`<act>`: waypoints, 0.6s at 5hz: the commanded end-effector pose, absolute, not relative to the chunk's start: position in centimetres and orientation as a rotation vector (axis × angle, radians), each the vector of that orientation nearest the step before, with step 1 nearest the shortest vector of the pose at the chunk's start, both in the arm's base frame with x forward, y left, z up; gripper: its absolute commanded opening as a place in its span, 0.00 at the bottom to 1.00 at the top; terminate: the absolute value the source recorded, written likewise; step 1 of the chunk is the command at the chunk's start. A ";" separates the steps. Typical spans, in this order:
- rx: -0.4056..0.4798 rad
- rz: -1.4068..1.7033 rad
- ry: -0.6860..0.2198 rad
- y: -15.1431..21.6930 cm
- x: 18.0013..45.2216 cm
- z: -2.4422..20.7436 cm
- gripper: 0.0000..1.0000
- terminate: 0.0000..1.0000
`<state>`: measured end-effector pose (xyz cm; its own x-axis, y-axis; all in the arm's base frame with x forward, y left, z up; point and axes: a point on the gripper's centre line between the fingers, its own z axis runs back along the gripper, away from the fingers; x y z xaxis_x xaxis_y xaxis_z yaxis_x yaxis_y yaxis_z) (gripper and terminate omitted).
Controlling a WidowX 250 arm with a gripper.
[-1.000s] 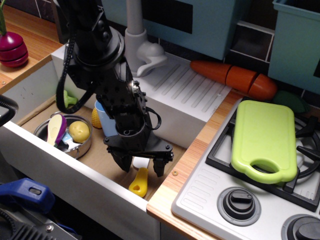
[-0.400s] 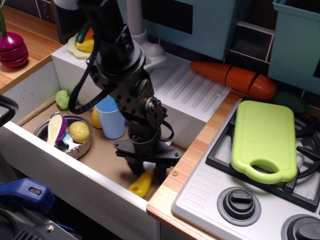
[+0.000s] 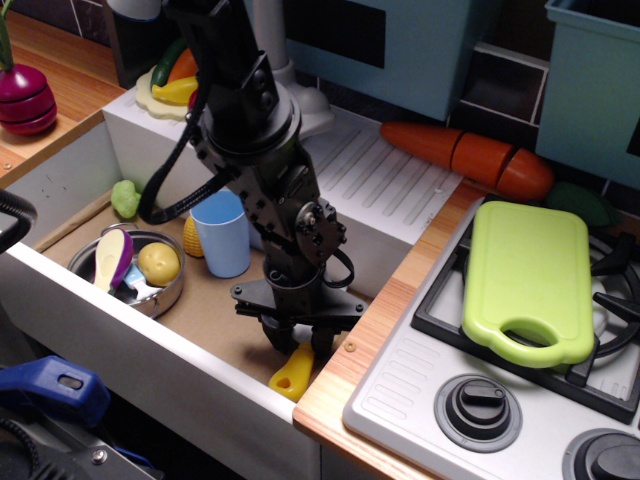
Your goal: Put knife on cutting board
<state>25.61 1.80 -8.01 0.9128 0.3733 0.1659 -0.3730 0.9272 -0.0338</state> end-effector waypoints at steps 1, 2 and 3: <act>0.039 0.389 -0.165 2.1 26.7 -4.1 0.00 0.00; 0.074 0.399 -0.153 1.8 26.7 -1.3 0.00 0.00; 0.087 0.402 -0.163 0.9 25.6 0.3 0.00 0.00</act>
<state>24.66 0.25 0.11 0.9128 0.3870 0.1306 -0.3989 0.9134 0.0812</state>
